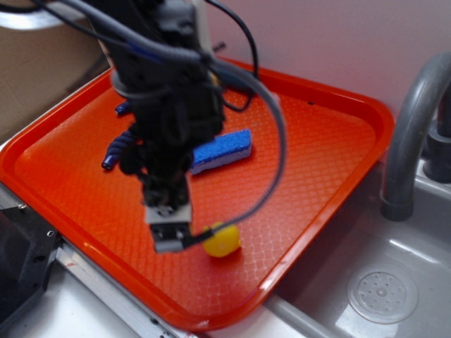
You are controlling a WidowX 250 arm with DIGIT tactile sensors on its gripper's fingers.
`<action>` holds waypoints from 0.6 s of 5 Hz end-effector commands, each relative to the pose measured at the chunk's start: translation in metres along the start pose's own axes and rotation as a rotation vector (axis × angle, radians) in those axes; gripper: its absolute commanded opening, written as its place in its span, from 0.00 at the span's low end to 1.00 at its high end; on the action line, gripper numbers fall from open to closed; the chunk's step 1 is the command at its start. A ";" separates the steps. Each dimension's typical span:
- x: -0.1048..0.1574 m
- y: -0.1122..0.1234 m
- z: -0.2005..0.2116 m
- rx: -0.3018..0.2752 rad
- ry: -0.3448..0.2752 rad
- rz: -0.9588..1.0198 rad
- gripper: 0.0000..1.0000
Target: Grab the yellow duck.
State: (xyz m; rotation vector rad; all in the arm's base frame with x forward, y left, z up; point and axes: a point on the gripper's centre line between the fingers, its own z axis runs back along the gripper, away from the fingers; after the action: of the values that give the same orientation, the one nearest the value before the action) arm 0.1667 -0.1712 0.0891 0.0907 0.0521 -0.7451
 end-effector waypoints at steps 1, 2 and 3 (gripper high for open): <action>0.009 -0.004 -0.022 -0.011 0.037 0.015 1.00; 0.011 -0.002 -0.035 -0.009 0.075 0.013 1.00; 0.014 -0.003 -0.045 -0.012 0.102 0.001 1.00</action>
State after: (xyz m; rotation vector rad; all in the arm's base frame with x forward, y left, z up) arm 0.1726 -0.1732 0.0349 0.1381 0.1984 -0.7481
